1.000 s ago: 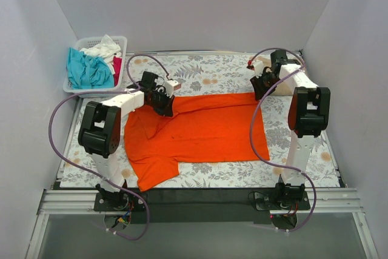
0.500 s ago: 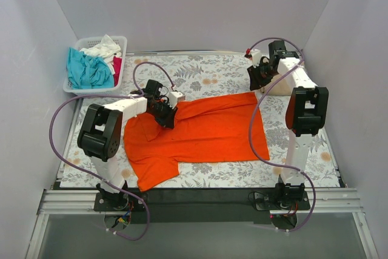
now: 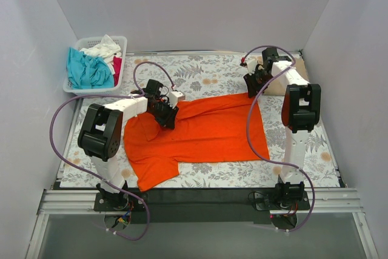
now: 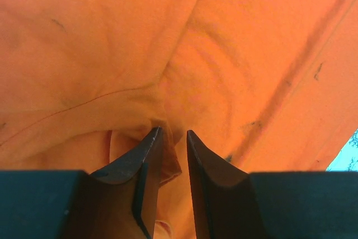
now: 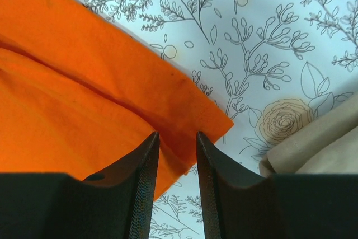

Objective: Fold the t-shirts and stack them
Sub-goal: Fold the tshirt

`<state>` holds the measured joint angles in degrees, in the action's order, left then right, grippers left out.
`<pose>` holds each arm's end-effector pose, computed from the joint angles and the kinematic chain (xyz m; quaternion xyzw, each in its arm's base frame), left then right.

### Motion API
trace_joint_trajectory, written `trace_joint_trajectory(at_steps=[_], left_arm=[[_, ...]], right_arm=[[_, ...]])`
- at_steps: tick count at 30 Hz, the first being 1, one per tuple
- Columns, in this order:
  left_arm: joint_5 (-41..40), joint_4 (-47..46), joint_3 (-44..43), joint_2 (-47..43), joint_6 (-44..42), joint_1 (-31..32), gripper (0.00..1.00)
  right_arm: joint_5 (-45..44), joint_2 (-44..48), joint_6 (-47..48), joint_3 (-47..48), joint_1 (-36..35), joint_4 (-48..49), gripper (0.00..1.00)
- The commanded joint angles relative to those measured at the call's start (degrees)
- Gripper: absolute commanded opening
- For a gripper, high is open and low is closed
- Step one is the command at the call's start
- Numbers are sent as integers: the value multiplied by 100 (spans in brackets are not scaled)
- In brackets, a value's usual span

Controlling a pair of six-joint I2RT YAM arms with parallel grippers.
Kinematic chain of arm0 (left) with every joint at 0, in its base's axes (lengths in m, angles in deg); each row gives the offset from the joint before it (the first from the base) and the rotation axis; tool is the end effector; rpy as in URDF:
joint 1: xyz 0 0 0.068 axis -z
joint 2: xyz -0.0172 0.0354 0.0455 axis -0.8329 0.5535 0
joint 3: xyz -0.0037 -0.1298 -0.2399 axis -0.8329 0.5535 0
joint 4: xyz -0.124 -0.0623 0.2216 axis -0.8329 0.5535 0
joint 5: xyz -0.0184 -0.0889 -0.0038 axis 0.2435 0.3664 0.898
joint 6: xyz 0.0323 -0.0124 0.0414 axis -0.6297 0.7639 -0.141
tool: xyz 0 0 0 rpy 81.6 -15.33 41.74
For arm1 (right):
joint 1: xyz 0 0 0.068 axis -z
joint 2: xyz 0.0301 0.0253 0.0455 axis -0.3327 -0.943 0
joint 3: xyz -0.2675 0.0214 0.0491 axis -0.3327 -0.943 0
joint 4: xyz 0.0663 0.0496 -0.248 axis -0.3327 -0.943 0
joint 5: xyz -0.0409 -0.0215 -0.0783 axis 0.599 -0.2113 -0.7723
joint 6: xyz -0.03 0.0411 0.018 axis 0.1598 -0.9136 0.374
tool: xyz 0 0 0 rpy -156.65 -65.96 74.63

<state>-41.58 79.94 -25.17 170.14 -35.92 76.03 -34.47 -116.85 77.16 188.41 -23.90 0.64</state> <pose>0.3213 -0.1333 0.1572 0.0917 0.9498 -0.2882 0.0801 0.4680 0.0485 0.1879 -0.3451 0.9051 0.1143 0.2208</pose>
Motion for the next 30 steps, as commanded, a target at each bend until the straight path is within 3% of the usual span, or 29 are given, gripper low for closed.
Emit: trace_joint_trajectory(at_steps=[1,5,12,14,20,22,24,30], left_arm=[[-82,-59,-156,15,-33,14,25],[-100,-42,-174,15,-33,14,25],[-170,11,-235,-29,11,14,26],[-205,11,-244,-64,11,14,27],[-240,46,-235,-108,19,14,28],[-223,46,-244,-99,28,14,28],[-214,46,-261,-91,46,5,28],[-249,37,-270,-82,28,14,28]], right_arm=[[-100,65,172,-103,34,-87,34],[-153,197,252,-279,34,-96,33],[-162,601,436,-621,51,-114,4],[-162,767,480,-744,69,-122,1],[-136,1023,586,-956,113,-140,1],[-145,1023,595,-973,113,-140,21],[-162,988,586,-938,113,-149,31],[-215,865,551,-815,113,-175,28]])
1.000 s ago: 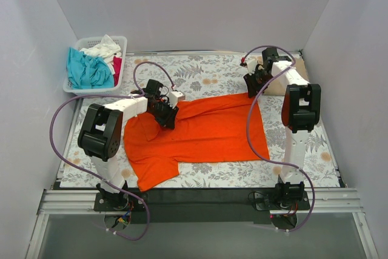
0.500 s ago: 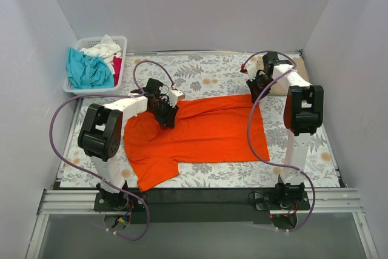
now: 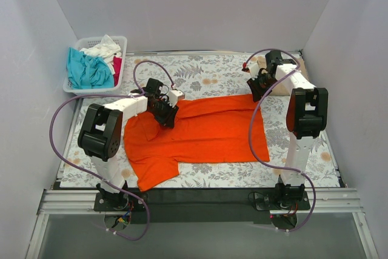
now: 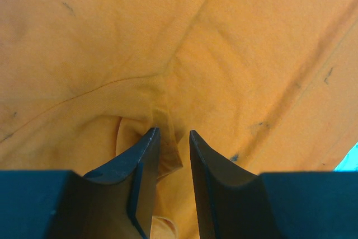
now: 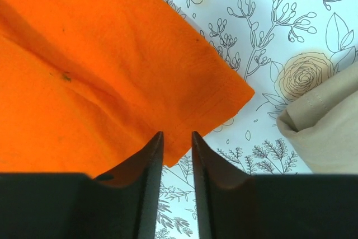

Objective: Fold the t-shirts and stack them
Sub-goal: Fold the tshirt

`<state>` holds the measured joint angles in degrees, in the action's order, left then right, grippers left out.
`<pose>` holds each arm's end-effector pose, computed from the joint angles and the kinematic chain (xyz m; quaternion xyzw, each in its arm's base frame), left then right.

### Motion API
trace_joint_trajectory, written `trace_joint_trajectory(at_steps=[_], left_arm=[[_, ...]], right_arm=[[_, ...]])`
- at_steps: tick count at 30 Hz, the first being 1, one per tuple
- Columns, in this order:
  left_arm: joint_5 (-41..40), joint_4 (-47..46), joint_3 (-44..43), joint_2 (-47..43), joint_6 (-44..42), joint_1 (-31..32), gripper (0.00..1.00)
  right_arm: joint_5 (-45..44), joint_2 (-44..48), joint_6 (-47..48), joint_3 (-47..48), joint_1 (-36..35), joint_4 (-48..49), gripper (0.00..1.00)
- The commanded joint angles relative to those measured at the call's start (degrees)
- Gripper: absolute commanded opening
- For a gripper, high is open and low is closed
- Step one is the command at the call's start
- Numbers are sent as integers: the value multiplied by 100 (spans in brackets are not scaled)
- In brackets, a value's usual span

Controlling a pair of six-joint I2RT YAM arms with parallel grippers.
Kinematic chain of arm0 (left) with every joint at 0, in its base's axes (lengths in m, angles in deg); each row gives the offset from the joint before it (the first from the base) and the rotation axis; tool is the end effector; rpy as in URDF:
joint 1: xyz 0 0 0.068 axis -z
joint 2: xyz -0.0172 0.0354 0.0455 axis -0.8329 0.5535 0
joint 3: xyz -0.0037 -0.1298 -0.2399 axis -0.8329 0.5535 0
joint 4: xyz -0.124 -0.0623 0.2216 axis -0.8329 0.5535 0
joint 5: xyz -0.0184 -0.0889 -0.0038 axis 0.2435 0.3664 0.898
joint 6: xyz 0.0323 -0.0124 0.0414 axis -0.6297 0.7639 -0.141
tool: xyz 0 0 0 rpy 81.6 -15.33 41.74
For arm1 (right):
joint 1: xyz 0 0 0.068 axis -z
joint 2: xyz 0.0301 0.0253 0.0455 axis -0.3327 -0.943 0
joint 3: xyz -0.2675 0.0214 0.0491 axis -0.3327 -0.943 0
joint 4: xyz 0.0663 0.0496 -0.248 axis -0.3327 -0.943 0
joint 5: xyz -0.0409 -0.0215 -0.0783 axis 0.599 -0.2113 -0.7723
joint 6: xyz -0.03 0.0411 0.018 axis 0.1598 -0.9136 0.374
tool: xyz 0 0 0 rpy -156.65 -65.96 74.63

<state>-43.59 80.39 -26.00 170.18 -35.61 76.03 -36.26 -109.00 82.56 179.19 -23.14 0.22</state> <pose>0.3240 -0.1331 0.1599 0.0872 0.9540 -0.2733 0.0876 0.4348 0.0390 0.2005 -0.3784 0.8972 0.0927 0.2082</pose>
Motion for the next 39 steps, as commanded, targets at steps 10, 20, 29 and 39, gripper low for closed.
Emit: trace_joint_trajectory(at_steps=[10,20,29,39], left_arm=[[417,359,-241,-463,-221,-30,31],[488,695,-679,-825,-4,-882,29],[-1057,-369,-908,-307,832,-1375,28],[-2015,-808,-1075,607,1360,-1568,25]], right_arm=[[61,-34,89,-112,36,-257,29],[-54,-7,441,-280,36,-590,20],[623,-191,-374,985,28,-608,25],[203,-877,-798,978,-192,-117,22]])
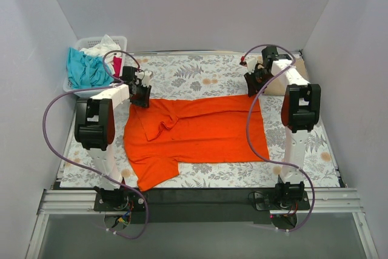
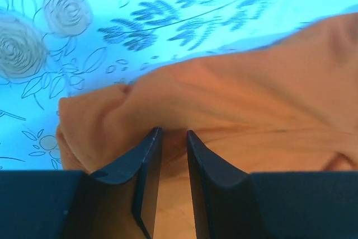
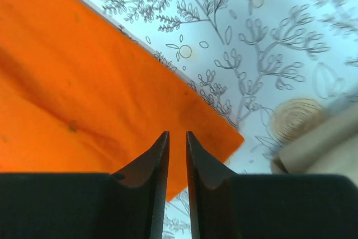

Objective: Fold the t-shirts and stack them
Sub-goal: Fold the tshirt

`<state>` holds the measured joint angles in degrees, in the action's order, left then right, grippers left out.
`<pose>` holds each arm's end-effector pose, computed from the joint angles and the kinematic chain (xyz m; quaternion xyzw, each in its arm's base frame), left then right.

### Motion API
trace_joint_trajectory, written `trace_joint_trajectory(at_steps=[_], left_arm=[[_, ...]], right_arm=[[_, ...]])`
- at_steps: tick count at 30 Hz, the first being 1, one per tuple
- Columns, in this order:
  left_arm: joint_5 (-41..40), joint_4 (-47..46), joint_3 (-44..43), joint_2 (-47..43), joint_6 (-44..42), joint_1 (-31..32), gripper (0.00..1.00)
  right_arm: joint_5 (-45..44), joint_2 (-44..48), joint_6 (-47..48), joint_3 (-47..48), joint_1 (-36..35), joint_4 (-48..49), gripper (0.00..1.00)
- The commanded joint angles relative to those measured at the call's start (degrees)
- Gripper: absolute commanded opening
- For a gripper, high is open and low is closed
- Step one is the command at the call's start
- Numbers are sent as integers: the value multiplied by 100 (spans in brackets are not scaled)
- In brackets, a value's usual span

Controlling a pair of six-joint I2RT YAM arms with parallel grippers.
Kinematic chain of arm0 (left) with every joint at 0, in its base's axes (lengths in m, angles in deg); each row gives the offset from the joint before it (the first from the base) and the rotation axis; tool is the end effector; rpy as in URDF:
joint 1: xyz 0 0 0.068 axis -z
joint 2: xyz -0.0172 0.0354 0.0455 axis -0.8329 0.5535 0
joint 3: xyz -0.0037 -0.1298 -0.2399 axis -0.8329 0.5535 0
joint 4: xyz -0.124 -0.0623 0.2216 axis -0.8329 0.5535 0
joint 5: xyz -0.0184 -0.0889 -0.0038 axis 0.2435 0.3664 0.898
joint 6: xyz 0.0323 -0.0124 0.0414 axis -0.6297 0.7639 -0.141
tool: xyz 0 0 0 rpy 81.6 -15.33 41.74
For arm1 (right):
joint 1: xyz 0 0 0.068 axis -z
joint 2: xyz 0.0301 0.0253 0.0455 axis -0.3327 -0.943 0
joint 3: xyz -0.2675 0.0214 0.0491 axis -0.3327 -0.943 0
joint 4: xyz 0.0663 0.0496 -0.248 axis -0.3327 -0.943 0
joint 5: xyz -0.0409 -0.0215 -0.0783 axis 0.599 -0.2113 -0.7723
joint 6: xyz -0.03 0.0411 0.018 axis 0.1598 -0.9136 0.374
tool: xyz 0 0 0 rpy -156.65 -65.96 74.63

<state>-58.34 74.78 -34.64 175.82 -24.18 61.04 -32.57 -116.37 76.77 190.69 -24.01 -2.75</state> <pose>0.3941 -0.0400 0.1676 -0.1471 0.9533 -0.1682 0.2032 0.4662 0.0503 0.2013 -0.3442 0.9034 0.1324 0.2186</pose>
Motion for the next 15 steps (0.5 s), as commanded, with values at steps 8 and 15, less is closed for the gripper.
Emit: trace_joint_trajectory(at_steps=[8,15], left_arm=[[-1069,-238,-291,431,392,-262,22],[-1016,-238,-958,983,515,-280,23]], right_arm=[[-915,-360,-526,-384,-113,673,21],[-871,-782,-684,398,-184,735,24]])
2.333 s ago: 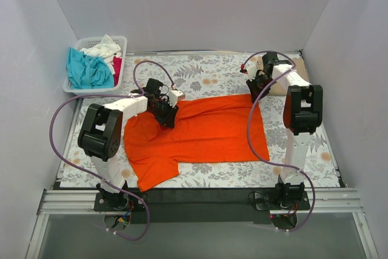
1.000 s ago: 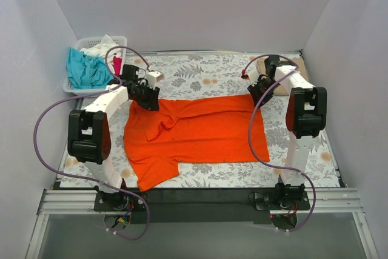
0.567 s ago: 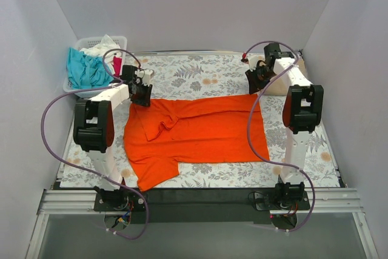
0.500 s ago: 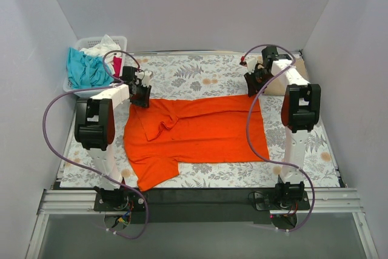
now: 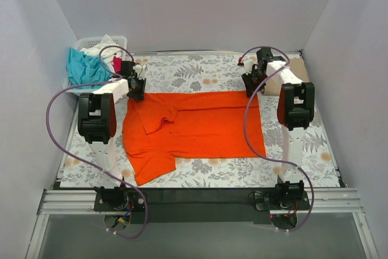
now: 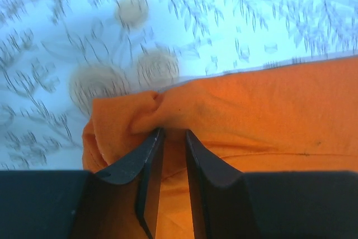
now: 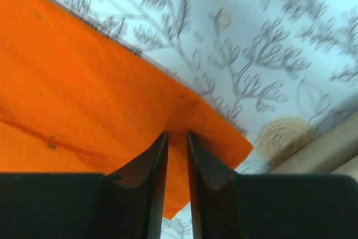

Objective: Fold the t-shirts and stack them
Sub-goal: Fold the tshirt

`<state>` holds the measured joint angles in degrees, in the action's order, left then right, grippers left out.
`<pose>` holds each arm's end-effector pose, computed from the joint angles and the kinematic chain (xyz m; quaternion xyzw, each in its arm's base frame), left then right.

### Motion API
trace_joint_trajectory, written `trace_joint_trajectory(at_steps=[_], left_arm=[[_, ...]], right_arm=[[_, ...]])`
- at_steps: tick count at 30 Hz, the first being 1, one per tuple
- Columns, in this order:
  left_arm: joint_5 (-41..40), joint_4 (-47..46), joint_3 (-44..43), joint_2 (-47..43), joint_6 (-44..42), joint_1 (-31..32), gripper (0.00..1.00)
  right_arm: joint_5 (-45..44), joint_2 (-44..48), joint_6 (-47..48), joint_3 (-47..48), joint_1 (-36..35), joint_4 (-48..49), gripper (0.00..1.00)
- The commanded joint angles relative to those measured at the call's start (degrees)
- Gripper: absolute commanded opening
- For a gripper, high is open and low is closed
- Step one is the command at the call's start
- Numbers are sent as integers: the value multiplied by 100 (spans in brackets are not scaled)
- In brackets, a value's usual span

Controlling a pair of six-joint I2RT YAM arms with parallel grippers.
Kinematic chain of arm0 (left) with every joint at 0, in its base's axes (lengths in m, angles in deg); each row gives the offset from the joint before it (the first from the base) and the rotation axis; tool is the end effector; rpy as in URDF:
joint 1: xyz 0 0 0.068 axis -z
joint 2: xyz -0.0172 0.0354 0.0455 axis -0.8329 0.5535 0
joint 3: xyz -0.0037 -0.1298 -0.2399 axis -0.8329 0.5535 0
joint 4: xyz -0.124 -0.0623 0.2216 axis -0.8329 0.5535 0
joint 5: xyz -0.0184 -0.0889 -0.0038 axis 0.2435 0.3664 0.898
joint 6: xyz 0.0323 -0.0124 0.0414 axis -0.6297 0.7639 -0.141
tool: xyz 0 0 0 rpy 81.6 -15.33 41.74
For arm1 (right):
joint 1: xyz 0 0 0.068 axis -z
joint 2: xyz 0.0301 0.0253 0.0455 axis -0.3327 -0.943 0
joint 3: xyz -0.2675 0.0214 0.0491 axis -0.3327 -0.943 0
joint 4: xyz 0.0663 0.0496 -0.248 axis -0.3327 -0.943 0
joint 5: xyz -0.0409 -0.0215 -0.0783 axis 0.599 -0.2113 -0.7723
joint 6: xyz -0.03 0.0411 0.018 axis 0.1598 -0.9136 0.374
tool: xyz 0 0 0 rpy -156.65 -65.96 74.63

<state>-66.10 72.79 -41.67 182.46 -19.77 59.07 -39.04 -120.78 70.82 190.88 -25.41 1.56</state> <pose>0.4284 -0.0232 0.1584 -0.2149 0.9400 -0.1153 0.2385 0.4792 0.0594 0.1689 -0.3009 0.9275 0.0918 0.2019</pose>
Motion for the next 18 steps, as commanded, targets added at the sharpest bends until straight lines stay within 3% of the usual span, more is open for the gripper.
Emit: trace_joint_trajectory(at_steps=[1,5,9,18], left_arm=[[-240,-48,-438,390,109,-83,23],[-135,-39,-852,663,197,-109,25],[521,31,-1116,585,197,-118,31],[2246,-13,-135,-1216,-399,56,39]], right_arm=[[-250,-480,-107,623,-44,313,24],[-390,-710,-160,1098,-61,348,25],[-242,-614,-187,1206,-70,331,34],[637,1073,-125,-138,-360,313,40]])
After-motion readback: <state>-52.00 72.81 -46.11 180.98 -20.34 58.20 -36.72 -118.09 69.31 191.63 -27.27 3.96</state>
